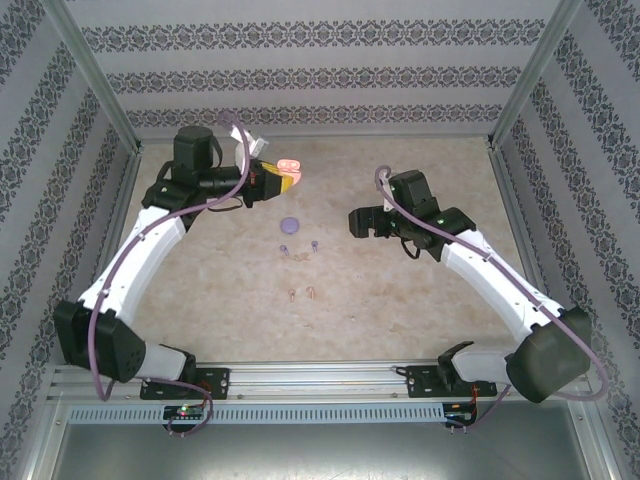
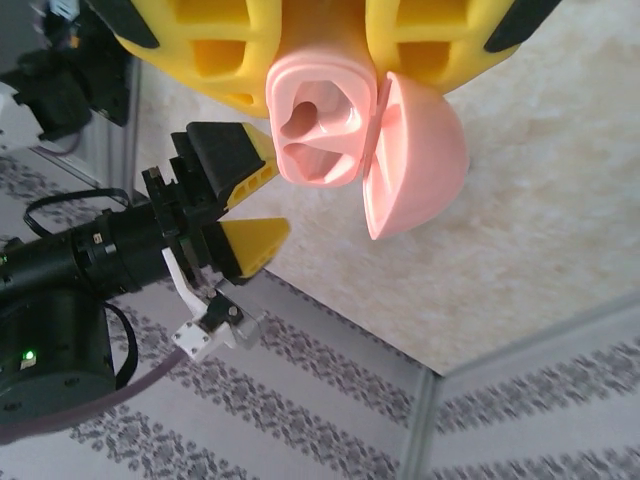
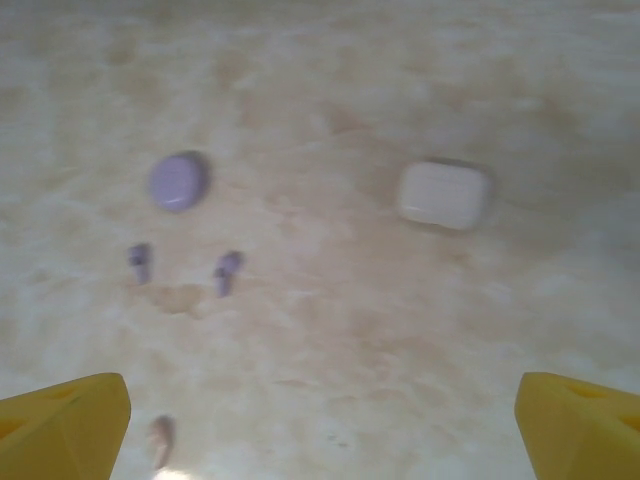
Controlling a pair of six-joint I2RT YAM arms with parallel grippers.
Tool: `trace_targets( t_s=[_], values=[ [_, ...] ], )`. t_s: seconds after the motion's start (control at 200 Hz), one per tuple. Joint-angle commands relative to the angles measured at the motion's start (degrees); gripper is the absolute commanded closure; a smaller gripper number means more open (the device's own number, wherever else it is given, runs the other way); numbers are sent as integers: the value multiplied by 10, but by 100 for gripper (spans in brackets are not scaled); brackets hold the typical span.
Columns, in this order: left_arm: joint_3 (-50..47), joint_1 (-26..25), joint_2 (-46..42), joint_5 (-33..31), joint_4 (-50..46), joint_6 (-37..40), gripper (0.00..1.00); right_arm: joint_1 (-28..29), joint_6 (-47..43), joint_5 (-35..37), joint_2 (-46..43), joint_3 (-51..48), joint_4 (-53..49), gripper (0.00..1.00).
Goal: Insert the wireless bluetooth earbuds into the charging case
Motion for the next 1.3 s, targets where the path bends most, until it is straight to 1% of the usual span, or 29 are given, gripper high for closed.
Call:
trace_targets(
  t_s=[0.0, 0.05, 0.1, 0.16, 0.205, 0.24, 0.31, 0.365, 0.43, 0.475, 0.53, 0.575, 0.629, 0.694, 0.729, 0.784, 0.844, 0.874, 0.949, 1.074, 1.129, 1.294],
  values=[
    [-26, -2, -48, -70, 80, -27, 100, 4, 54, 163, -29, 15, -28, 2],
    [-40, -3, -65, -85, 96, -32, 100, 0, 57, 156, -41, 12, -27, 2],
    [-54, -2, -80, -104, 111, -38, 100, -4, 35, 132, -56, 5, -17, 2],
    [-74, -2, -97, -125, 129, -42, 100, -4, 16, 125, -74, -8, 3, 2],
    [-92, -2, -109, -140, 146, -46, 100, -5, -8, 105, -88, -17, 18, 2],
    [-107, -2, -120, -146, 162, -45, 100, -5, 0, 107, -95, -21, 22, 2],
    [-148, -3, -143, -162, 212, -51, 100, -6, 11, 103, -95, -12, 8, 2],
    [-186, -2, -164, -194, 250, -58, 100, -3, 15, 101, -80, 11, -22, 2],
    [-227, -2, -190, -225, 295, -61, 100, 19, 15, 122, -63, 28, -41, 2],
    [-248, -2, -204, -253, 308, -63, 100, 40, 14, 138, -52, 33, -48, 2],
    [-261, -2, -217, -284, 301, -64, 100, 65, 19, 144, -38, 36, -53, 2],
    [-267, -2, -225, -301, 288, -64, 100, 84, 28, 134, -27, 35, -49, 2],
    [-275, -2, -232, -328, 271, -72, 98, 103, 55, 119, -10, 35, -49, 8],
    [-287, -2, -239, -356, 260, -93, 100, 118, 83, 77, 18, 42, -47, 19],
    [-298, -3, -243, -368, 264, -105, 100, 128, 107, 64, 36, 50, -54, 22],
    [-313, -2, -249, -406, 262, -130, 100, 148, 131, 45, 67, 60, -53, 28],
    [-324, -2, -255, -444, 255, -142, 100, 175, 163, 45, 99, 78, -62, 30],
    [-330, -2, -258, -451, 259, -143, 100, 188, 175, 40, 114, 86, -62, 31],
    [-348, -2, -263, -451, 278, -136, 100, 220, 210, 45, 155, 107, -70, 33],
    [-356, -2, -263, -448, 292, -134, 100, 257, 259, 25, 234, 150, -81, 38],
    [-363, -3, -264, -449, 305, -137, 100, 271, 277, 34, 268, 170, -95, 40],
    [-381, -2, -273, -471, 332, -145, 100, 297, 327, 51, 334, 200, -110, 46]
  ],
)
